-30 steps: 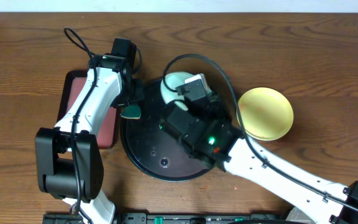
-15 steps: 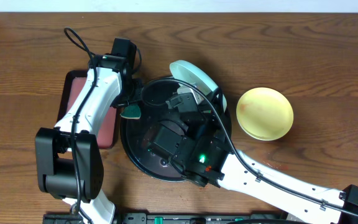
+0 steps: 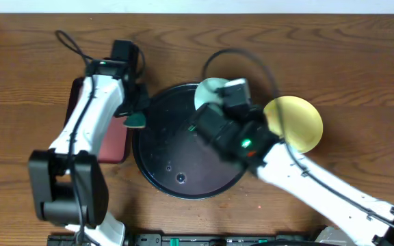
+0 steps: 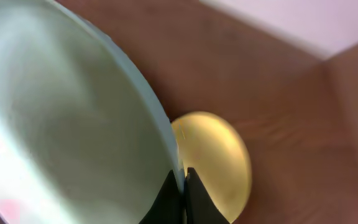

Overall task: Clean dirty plates on tray and stack at the side
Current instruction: 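Lift the mint plate with the right gripper and stack it on the yellow plate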

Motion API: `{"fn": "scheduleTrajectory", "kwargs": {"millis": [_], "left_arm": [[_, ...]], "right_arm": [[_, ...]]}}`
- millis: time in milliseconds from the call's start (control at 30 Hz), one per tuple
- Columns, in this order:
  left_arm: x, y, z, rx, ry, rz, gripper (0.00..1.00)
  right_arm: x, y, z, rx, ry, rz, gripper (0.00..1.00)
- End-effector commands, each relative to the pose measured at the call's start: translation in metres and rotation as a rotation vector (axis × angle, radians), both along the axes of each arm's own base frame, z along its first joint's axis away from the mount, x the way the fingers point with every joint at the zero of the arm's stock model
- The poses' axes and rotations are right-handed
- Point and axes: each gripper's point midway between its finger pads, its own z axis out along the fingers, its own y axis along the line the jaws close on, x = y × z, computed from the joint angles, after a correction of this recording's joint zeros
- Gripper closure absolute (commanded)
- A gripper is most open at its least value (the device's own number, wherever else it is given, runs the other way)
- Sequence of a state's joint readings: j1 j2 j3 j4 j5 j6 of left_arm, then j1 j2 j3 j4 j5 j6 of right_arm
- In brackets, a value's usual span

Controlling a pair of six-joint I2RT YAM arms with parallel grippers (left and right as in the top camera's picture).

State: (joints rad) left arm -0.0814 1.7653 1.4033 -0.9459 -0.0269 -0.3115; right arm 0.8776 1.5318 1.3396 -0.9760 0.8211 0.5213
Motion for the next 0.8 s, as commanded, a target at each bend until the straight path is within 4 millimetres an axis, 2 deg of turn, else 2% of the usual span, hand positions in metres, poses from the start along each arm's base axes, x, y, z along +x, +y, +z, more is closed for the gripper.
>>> {"fn": "scheduleTrajectory", "kwargs": {"millis": [0,133,300,467,600,667,767], "left_arm": [[0.004,0.035,0.049,0.092,-0.129,0.062,0.92],[-0.001,0.059,0.062,0.144,-0.153,0.117,0.93],[-0.007,0.072,0.053,0.147,-0.122,0.154,0.93],[-0.012,0.082,0.048,0.149,-0.105,0.181,0.93],[-0.010,0.087,0.049,0.150,-0.114,0.193,0.93],[-0.009,0.088,0.049,0.150,-0.120,0.198,0.93],[-0.006,0.090,0.049,0.150,-0.130,0.204,0.93]], "right_arm": [[-0.003,-0.013,0.006,0.305,0.117,-0.037,0.99],[0.006,-0.058,0.008,0.487,0.200,-0.144,0.99],[0.006,-0.134,-0.011,0.514,0.290,-0.339,0.99],[-0.004,-0.197,-0.031,0.508,0.329,-0.504,0.99],[-0.012,-0.227,-0.056,0.513,0.340,-0.599,0.99],[-0.015,-0.233,-0.072,0.523,0.350,-0.622,0.99],[-0.016,-0.230,-0.095,0.547,0.366,-0.616,0.99]]}}
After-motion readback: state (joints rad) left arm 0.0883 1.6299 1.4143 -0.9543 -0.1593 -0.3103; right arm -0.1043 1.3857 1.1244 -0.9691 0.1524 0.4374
